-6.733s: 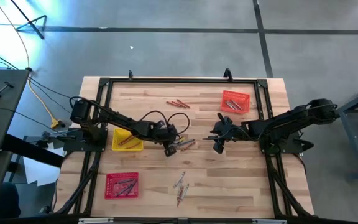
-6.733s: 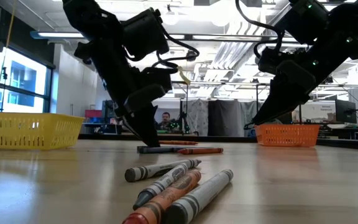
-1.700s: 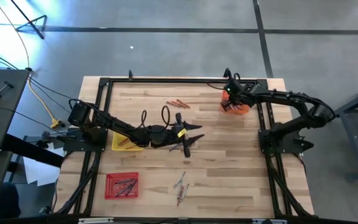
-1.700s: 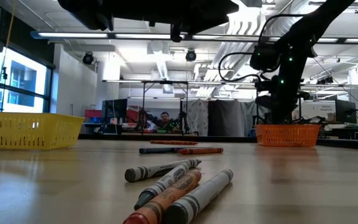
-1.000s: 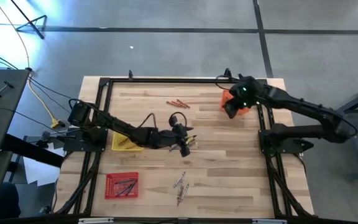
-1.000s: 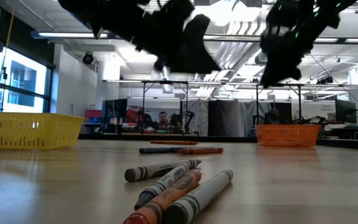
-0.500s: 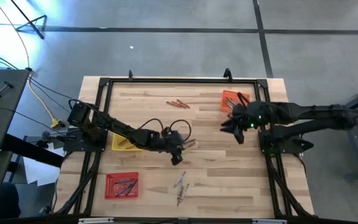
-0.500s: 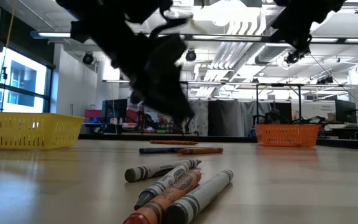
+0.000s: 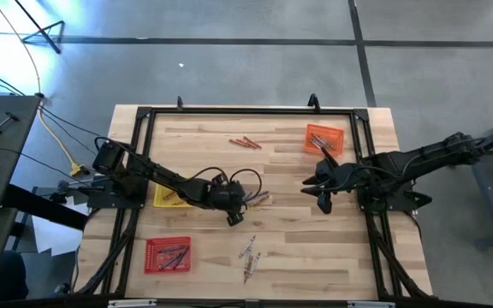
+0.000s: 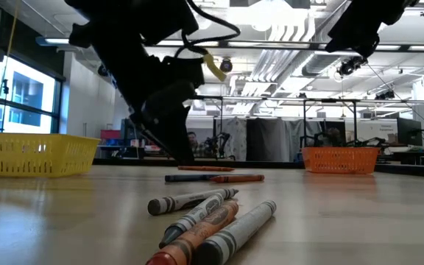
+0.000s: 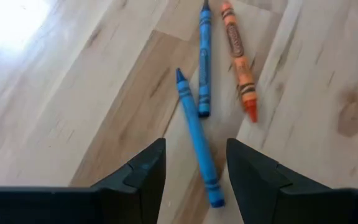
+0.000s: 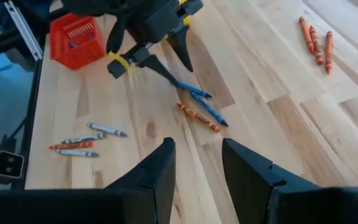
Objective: Sort crayons
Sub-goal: Put the blue crayon into the red bin
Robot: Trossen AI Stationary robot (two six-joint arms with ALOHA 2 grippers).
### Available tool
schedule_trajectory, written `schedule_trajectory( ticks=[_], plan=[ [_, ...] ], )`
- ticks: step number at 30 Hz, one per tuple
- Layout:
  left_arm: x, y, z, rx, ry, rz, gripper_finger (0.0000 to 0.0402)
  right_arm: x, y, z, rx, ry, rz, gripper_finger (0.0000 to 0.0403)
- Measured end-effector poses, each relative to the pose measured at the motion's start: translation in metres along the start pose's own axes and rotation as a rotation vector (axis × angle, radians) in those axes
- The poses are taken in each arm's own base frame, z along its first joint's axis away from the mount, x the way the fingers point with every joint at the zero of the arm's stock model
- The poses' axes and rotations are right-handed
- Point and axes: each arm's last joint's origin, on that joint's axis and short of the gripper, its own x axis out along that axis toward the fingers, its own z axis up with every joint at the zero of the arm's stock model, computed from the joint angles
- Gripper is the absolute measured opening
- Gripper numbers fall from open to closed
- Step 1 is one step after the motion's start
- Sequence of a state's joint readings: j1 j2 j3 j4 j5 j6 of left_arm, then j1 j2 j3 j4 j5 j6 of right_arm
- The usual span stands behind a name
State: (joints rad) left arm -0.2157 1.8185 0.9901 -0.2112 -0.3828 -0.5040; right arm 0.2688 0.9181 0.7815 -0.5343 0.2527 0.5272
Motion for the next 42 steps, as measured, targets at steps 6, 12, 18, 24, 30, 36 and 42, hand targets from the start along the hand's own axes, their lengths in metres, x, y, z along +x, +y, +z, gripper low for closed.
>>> schedule_trajectory(
  ticks=[6, 12, 18, 24, 30, 36, 42],
  plan=[
    [0.004, 0.004, 0.0, 0.002, 0.016, 0.007, 0.0154, 0.005, 0.002, -0.002, 0.004, 0.023, -0.005, 0.0125],
    [0.013, 0.003, -0.004, 0.006, 0.033, 0.012, 0.0154, 0.006, 0.003, -0.002, 0.004, 0.023, -0.005, 0.0125],
    [0.02, 0.004, -0.007, 0.006, 0.056, 0.015, 0.0154, 0.006, 0.003, -0.001, 0.008, 0.009, 0.003, 0.0125],
    [0.03, 0.005, -0.012, -0.01, 0.109, -0.001, 0.0131, 0.006, 0.003, -0.001, 0.008, 0.009, 0.003, 0.0125],
    [0.032, 0.007, -0.012, -0.056, 0.153, -0.055, 0.0033, 0.006, 0.004, 0.0, 0.009, 0.005, 0.006, 0.0125],
    [0.032, 0.011, -0.01, -0.102, 0.163, -0.064, 0.001, 0.006, 0.004, 0.0, 0.009, 0.005, 0.006, 0.0125],
    [0.021, 0.012, -0.002, -0.127, 0.118, -0.081, 0.0003, 0.006, 0.004, 0.0, 0.009, 0.005, 0.006, 0.0125]
  ],
)
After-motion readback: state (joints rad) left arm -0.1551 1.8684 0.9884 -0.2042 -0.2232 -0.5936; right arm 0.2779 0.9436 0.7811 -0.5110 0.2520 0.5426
